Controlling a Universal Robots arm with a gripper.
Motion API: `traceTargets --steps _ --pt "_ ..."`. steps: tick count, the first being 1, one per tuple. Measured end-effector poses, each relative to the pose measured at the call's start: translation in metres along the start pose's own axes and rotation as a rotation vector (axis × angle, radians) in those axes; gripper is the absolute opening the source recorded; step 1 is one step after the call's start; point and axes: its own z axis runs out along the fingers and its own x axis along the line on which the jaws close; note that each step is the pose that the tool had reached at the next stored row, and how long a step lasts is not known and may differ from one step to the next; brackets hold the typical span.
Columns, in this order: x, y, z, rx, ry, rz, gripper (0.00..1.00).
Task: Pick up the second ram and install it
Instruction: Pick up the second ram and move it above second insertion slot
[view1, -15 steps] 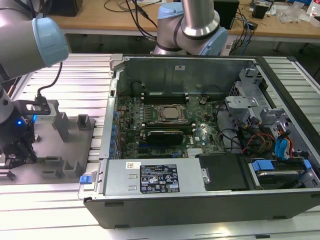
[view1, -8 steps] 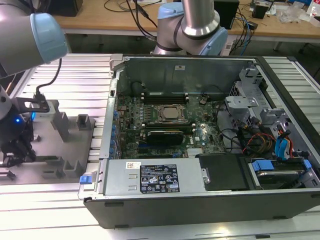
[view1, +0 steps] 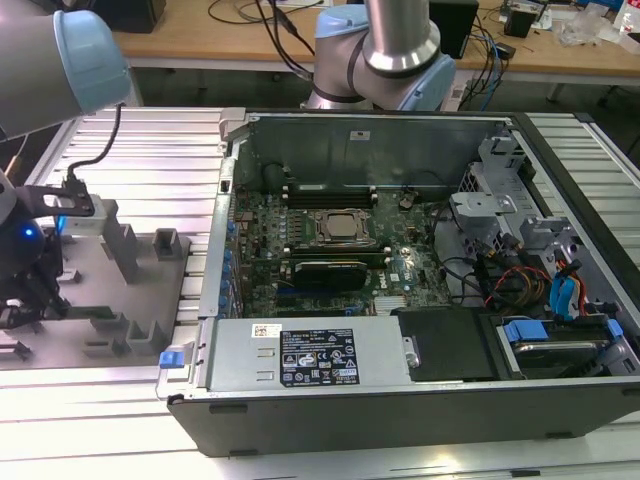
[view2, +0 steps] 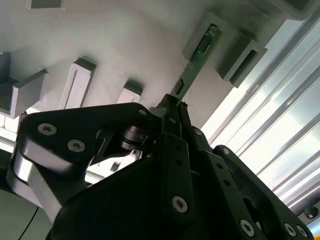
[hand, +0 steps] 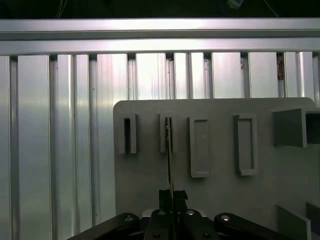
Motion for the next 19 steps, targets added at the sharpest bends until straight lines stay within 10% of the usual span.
traceTargets --steps 19 --pt "-0.0033 0.0022 -0.0497 0.0002 0.0056 0.0 0.14"
